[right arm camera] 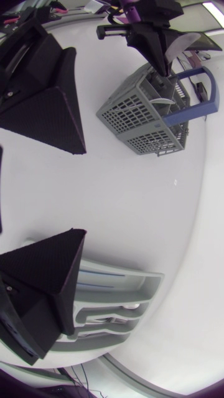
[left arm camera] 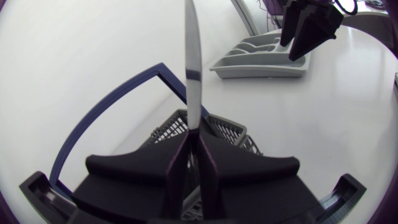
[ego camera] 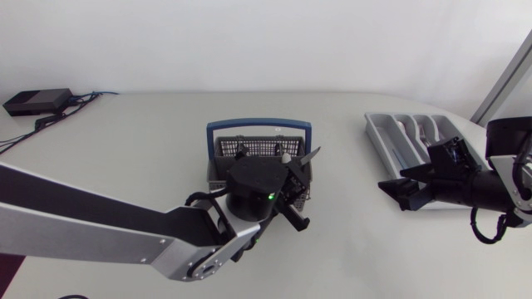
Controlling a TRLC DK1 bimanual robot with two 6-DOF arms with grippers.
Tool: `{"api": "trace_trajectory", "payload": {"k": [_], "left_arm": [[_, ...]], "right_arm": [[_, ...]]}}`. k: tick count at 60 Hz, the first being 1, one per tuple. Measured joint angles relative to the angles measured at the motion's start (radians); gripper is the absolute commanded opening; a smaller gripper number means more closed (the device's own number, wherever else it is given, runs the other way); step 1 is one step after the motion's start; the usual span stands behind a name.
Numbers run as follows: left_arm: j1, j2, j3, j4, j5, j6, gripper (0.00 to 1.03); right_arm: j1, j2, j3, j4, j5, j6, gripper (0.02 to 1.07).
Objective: Unload the cutlery basket into the drawer organizer.
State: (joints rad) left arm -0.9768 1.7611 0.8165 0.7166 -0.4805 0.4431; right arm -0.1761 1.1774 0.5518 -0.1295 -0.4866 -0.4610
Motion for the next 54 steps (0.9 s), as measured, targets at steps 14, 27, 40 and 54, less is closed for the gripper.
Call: {"api": "trace_trajectory", "payload": {"k": [14,27,40,54], "left_arm": [[0.016,-0.003,0.0,0.008,0.005,-0.001,0.03],[0.075,-0.062,-0.006,0.006,0.046,-0.002,0.03],[0.119,-0.194,-0.006,-0.052,0.128,-0.04,0.03],[0.127,-0.35,-0.005,-0.224,0.216,-0.127,0.03]], "right_arm": [[0.019,-0.01,-0.01,0.003,0.004,0.0,0.89],[0.073,-0.056,-0.031,0.003,0.016,0.001,0.89],[0.135,-0.079,-0.032,0.003,0.042,0.008,0.89],[0.197,-0.107,-0.032,0.003,0.046,0.034,0.89]]}}
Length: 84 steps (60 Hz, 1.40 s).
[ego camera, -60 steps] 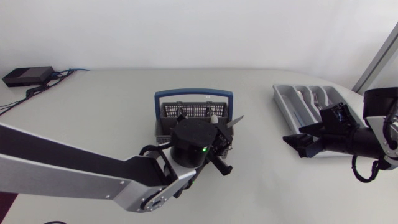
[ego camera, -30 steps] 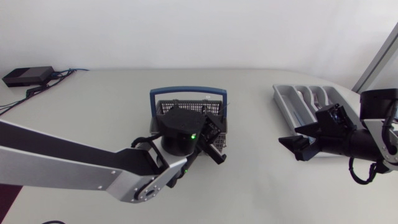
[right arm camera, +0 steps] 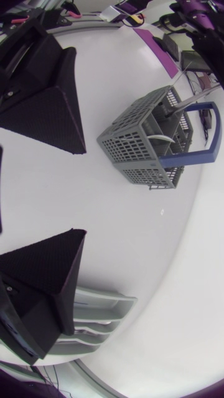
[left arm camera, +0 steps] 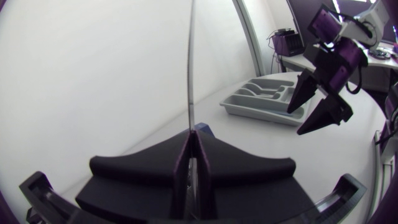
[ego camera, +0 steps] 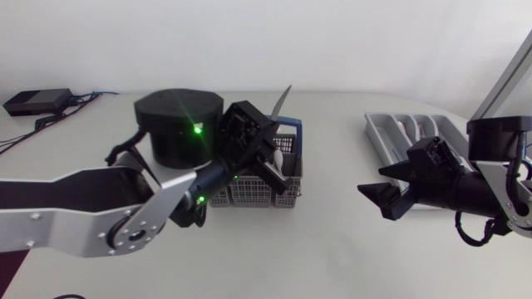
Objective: Unload the cutlery basket into the drawer organizer.
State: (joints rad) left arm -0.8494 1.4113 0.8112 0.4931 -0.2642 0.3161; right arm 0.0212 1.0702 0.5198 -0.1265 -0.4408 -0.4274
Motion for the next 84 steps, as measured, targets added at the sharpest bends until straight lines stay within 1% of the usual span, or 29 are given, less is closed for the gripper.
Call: {"api": "trace_trajectory", "payload": {"k": [7,14,18,24,30,37,42,49,57,61,66,77,84], "left_arm": [[0.032,-0.079,0.022,-0.113,0.077,-0.075,0.03],[0.088,-0.133,0.073,-0.225,0.192,-0.169,0.03],[0.118,-0.146,0.1,-0.269,0.257,-0.217,0.03],[0.167,-0.15,0.139,-0.33,0.383,-0.295,0.03],[0.203,-0.15,0.159,-0.366,0.489,-0.352,0.03],[0.234,-0.139,0.181,-0.392,0.621,-0.401,0.03],[0.248,-0.127,0.193,-0.403,0.706,-0.423,0.03],[0.254,-0.112,0.199,-0.418,0.802,-0.44,0.03],[0.274,-0.082,0.211,-0.43,0.941,-0.481,0.03],[0.294,-0.068,0.218,-0.432,0.978,-0.5,0.03],[0.315,-0.058,0.225,-0.433,1.014,-0.513,0.03],[0.326,-0.049,0.232,-0.433,1.056,-0.537,0.03],[0.326,-0.042,0.232,-0.433,1.073,-0.547,0.03]], "right_arm": [[0.027,-0.024,0.004,-0.008,-0.002,0.025,0.89],[0.054,-0.051,0.025,-0.032,-0.034,0.051,0.89],[0.073,-0.068,0.042,-0.051,-0.064,0.069,0.89],[0.108,-0.081,0.079,-0.081,-0.095,0.097,0.89],[0.151,-0.082,0.124,-0.122,-0.127,0.119,0.89],[0.177,-0.063,0.187,-0.166,-0.232,0.161,0.89],[0.182,-0.021,0.235,-0.19,-0.289,0.184,0.89],[0.205,0.024,0.267,-0.198,-0.336,0.206,0.89],[0.248,0.049,0.273,-0.208,-0.365,0.223,0.88],[0.269,0.06,0.274,-0.209,-0.381,0.227,0.87],[0.294,0.072,0.274,-0.211,-0.394,0.241,0.77],[0.349,0.079,0.28,-0.211,-0.401,0.251,0.64],[0.372,0.084,0.292,-0.209,-0.401,0.267,0.64]]}}
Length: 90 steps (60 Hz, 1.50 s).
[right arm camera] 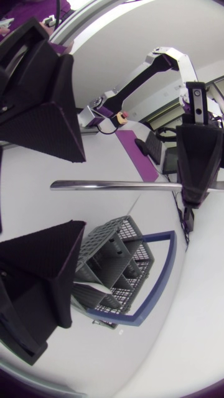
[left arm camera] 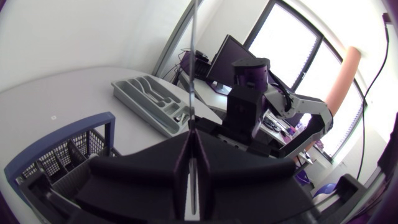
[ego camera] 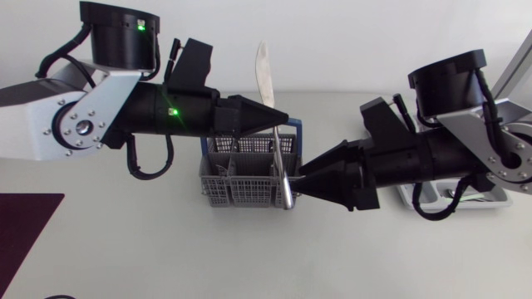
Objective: Unload the cutlery basket into the drawer organizer.
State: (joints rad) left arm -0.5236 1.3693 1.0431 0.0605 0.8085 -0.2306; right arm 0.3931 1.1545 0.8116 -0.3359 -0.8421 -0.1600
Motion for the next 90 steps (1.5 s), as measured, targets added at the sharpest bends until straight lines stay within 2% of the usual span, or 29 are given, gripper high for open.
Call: {"api": "trace_trajectory", "payload": {"k": [10,19,29,40,45,62,73,76,84,90], "left_arm": [[0.0,0.005,0.0,0.0,0.012,-0.006,0.03],[0.0,0.006,0.0,0.001,0.029,-0.011,0.03],[0.0,0.01,0.0,0.002,0.033,-0.013,0.03],[0.0,0.017,0.0,0.005,0.033,-0.018,0.03],[0.0,0.018,0.0,0.008,0.034,-0.025,0.03],[0.0,0.019,0.0,0.012,0.047,-0.032,0.03],[0.0,0.019,0.0,0.012,0.048,-0.031,0.03],[0.0,0.019,0.0,0.012,0.048,-0.031,0.12],[-0.001,0.019,0.0,0.013,0.051,-0.034,0.53],[-0.001,0.019,0.0,0.011,0.051,-0.036,0.72]], "right_arm": [[0.018,0.017,0.007,0.006,0.0,0.004,0.46],[0.028,0.031,0.008,0.025,0.0,0.006,0.46],[0.04,0.032,0.008,0.047,0.0,0.019,0.29],[0.053,0.04,0.008,0.051,0.0,0.023,0.29],[0.058,0.043,0.008,0.052,0.0,0.023,0.2],[0.064,0.045,0.008,0.056,0.0,0.032,0.08],[0.064,0.05,0.006,0.062,0.0,0.049,0.08],[0.064,0.05,0.005,0.065,0.0,0.049,0.08],[0.064,0.05,0.002,0.071,0.0,0.048,0.08],[0.064,0.05,-0.008,0.071,0.0,0.048,0.08]]}}
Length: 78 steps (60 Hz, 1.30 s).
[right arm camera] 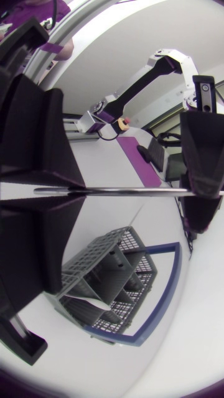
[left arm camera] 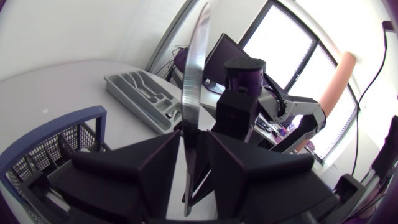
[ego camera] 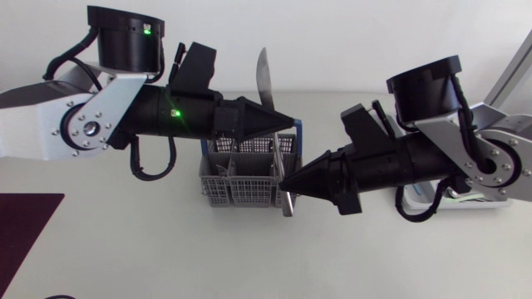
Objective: Unload the cutlery basket into the drawer organizer.
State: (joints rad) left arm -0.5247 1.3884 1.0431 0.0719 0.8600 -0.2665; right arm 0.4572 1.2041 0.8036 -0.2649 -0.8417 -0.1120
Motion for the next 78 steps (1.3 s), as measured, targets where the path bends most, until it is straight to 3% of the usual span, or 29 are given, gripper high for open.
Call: {"api": "trace_trajectory", "payload": {"k": [10,22,28,41,51,63,78], "left_arm": [[0.005,-0.004,0.0,-0.011,0.0,0.0,0.89],[0.028,-0.018,0.0,-0.05,-0.01,0.025,0.9],[0.036,-0.023,0.0,-0.092,-0.065,0.068,0.9],[0.04,-0.023,0.0,-0.175,-0.267,0.187,0.89],[0.04,-0.024,0.0,-0.199,-0.386,0.247,0.89],[0.038,-0.028,0.0,-0.213,-0.472,0.298,0.89],[-0.017,-0.028,0.0,-0.214,-0.595,0.344,0.89]], "right_arm": [[-0.019,-0.006,-0.021,-0.001,0.0,0.0,0.08],[-0.109,-0.057,-0.036,-0.031,-0.003,-0.023,0.08],[-0.191,-0.08,-0.044,-0.065,-0.003,-0.066,0.08],[-0.454,-0.082,-0.058,-0.185,0.004,-0.242,0.08],[-0.69,0.001,-0.043,-0.245,0.008,-0.416,0.08],[-0.904,0.163,0.033,-0.248,0.058,-0.555,0.08],[-1.031,0.308,0.137,-0.146,0.168,-0.607,0.08]]}}
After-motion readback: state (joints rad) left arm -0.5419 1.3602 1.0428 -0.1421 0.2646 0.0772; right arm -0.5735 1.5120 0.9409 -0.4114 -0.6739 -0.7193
